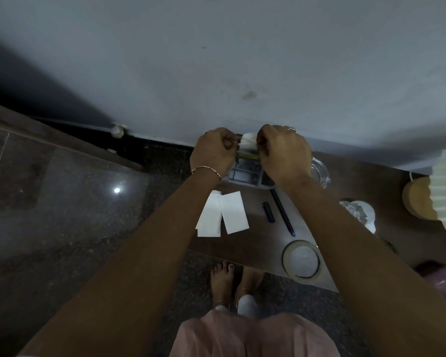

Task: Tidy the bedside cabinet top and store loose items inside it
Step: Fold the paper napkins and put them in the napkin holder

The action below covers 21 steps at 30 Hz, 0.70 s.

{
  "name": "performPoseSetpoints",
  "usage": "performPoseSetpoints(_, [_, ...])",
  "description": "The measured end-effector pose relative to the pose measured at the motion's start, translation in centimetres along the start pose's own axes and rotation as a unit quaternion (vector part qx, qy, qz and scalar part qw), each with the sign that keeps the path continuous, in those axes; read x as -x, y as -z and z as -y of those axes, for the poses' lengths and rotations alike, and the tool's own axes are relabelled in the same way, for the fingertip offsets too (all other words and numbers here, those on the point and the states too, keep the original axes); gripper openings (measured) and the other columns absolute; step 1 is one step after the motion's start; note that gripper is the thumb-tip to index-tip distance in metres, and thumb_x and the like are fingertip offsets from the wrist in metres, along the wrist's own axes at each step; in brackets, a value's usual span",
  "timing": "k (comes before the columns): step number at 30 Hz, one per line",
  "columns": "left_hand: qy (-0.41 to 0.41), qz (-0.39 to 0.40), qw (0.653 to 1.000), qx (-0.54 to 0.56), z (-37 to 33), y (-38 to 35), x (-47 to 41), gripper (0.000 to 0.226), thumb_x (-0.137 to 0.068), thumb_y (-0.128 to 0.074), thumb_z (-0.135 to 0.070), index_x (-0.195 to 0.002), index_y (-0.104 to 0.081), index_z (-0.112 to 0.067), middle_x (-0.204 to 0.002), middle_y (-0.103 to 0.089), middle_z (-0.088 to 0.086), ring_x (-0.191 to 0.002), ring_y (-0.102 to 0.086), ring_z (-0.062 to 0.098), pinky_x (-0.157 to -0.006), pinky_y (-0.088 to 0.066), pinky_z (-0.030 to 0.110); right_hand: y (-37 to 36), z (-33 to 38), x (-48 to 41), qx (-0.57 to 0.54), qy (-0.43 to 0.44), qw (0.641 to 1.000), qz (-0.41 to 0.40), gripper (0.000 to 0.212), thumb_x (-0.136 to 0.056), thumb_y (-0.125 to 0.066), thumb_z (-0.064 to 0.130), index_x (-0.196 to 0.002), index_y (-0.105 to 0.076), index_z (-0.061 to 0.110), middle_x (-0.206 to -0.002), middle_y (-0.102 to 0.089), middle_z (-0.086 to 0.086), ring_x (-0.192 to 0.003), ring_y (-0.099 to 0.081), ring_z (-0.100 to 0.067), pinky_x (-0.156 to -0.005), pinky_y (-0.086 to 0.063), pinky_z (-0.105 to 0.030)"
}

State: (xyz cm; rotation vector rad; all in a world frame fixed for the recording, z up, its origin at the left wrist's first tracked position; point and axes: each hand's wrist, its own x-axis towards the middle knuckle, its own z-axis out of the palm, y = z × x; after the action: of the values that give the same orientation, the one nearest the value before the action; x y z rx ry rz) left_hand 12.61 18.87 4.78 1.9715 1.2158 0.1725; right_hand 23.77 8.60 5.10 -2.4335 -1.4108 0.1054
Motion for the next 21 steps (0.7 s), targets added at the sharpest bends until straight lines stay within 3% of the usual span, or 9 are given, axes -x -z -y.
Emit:
performPoseSetpoints(3, [0.039,-0.053,0.994,0.082,0.2,0.8,1.2,0.017,-0.082,-0.065,-0.012,-0.098,-0.068,-0.014,-0.088,-0.068,-0.002,-0.083,-0.062,0.011,-0.082,-0.053,0.025,0.9,0.3,1.4,-0.052,-0.039,0.997,-0.051,0.006,-0.08,-0.063,0.015,-0.083,-0.06,0.012,-0.079,-0.065,-0.006,-0.074,-0.059,-0.027,-0.056,-0.037,-0.028])
performPoseSetpoints(7, [0.129,-0.132,0.963,0.196,1.5,0.9,5.4,0.014,-0.084,-0.064,-0.015,-0.098,-0.061,-0.015,-0.087,-0.062,-0.007,-0.077,-0.056,0.001,-0.067,-0.044,0.004,1.2,2.0,6.8,-0.128,-0.07,0.986,-0.086,0.016,-0.083,-0.065,0.023,-0.077,-0.054,0.014,-0.073,-0.059,0.0,-0.063,-0.05,-0.014,-0.054,-0.037,-0.025])
performPoseSetpoints(9, [0.195,-0.152,0.945,0.215,2.9,0.1,8.0,0.015,-0.086,-0.061,-0.014,-0.101,-0.06,-0.014,-0.088,-0.059,-0.008,-0.078,-0.054,0.003,-0.069,-0.044,0.009,0.2,2.9,10.3,-0.138,-0.104,0.984,-0.049,0.019,-0.082,-0.067,0.024,-0.074,-0.053,0.016,-0.068,-0.056,0.003,-0.06,-0.047,-0.011,-0.051,-0.04,-0.026])
performPoseSetpoints(11, [0.27,-0.122,0.94,0.171,4.8,-1.1,10.4,0.017,-0.088,-0.058,-0.016,-0.103,-0.061,-0.011,-0.095,-0.061,0.0,-0.085,-0.054,0.013,-0.075,-0.041,0.022,-1.6,3.5,13.6,-0.162,-0.131,0.977,0.035,0.014,-0.081,-0.067,0.023,-0.076,-0.054,0.019,-0.07,-0.057,0.007,-0.062,-0.049,-0.01,-0.052,-0.041,-0.026])
performPoseSetpoints(13, [0.297,-0.055,0.944,0.131,6.8,-2.5,12.4,0.018,-0.088,-0.059,-0.017,-0.103,-0.066,-0.01,-0.106,-0.066,0.008,-0.096,-0.059,0.021,-0.081,-0.041,0.024,-3.3,3.9,16.0,-0.185,-0.159,0.963,0.114,0.009,-0.082,-0.066,0.022,-0.09,-0.061,0.021,-0.085,-0.063,0.005,-0.076,-0.059,-0.014,-0.062,-0.042,-0.024])
performPoseSetpoints(15, [0.279,0.007,0.954,0.112,8.1,-3.5,14.0,0.02,-0.088,-0.059,-0.015,-0.106,-0.067,-0.011,-0.114,-0.067,0.01,-0.105,-0.061,0.025,-0.089,-0.045,0.026,-4.8,4.3,17.3,-0.186,-0.189,0.951,0.16,0.029,-0.086,-0.064,0.022,-0.114,-0.06,0.018,-0.113,-0.063,-0.002,-0.102,-0.06,-0.02,-0.077,-0.046,-0.027])
performPoseSetpoints(17, [0.261,0.034,0.958,0.114,8.3,-4.1,14.8,0.023,-0.088,-0.058,-0.012,-0.109,-0.066,-0.01,-0.116,-0.067,0.009,-0.106,-0.062,0.024,-0.088,-0.046,0.025,-5.9,4.9,17.3,-0.173,-0.212,0.947,0.17,0.044,-0.088,-0.061,0.024,-0.129,-0.05,0.016,-0.13,-0.053,-0.005,-0.115,-0.054,-0.023,-0.087,-0.048,-0.034])
performPoseSetpoints(21, [0.257,0.065,0.954,0.142,7.8,-4.7,14.6,0.024,-0.088,-0.057,-0.011,-0.111,-0.063,-0.01,-0.115,-0.066,0.007,-0.103,-0.061,0.019,-0.082,-0.04,0.019,-7.4,5.7,16.4,-0.219,-0.299,0.916,0.154,0.052,-0.086,-0.064,0.028,-0.133,-0.045,0.012,-0.129,-0.055,-0.008,-0.119,-0.052,-0.025,-0.094,-0.049,-0.04])
